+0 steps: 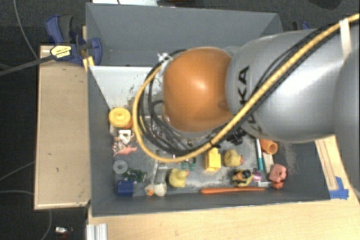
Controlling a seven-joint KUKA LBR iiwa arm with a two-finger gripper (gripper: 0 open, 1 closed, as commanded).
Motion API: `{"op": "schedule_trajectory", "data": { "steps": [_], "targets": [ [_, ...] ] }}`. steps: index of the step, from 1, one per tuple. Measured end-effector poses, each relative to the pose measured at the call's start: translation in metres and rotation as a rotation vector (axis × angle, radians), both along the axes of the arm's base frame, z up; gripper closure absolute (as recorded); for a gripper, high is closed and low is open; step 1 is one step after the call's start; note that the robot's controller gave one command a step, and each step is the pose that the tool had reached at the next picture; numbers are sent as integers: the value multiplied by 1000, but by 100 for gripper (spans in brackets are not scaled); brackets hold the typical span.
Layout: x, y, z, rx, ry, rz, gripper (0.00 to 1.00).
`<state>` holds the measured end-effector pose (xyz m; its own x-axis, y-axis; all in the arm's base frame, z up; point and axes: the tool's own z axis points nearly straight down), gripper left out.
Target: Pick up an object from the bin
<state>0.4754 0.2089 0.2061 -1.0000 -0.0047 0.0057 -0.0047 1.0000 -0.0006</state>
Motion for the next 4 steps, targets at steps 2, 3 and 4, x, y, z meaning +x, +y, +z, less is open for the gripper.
{"op": "schedule_trajectory", "data": {
  "steps": [2,3,4],
  "targets": [
    [23,-17,-50,3,-11,185,0],
    [28,26,-131,6,-16,103,0],
    [97,41,-135,-5,15,265,0]
  ]
}}
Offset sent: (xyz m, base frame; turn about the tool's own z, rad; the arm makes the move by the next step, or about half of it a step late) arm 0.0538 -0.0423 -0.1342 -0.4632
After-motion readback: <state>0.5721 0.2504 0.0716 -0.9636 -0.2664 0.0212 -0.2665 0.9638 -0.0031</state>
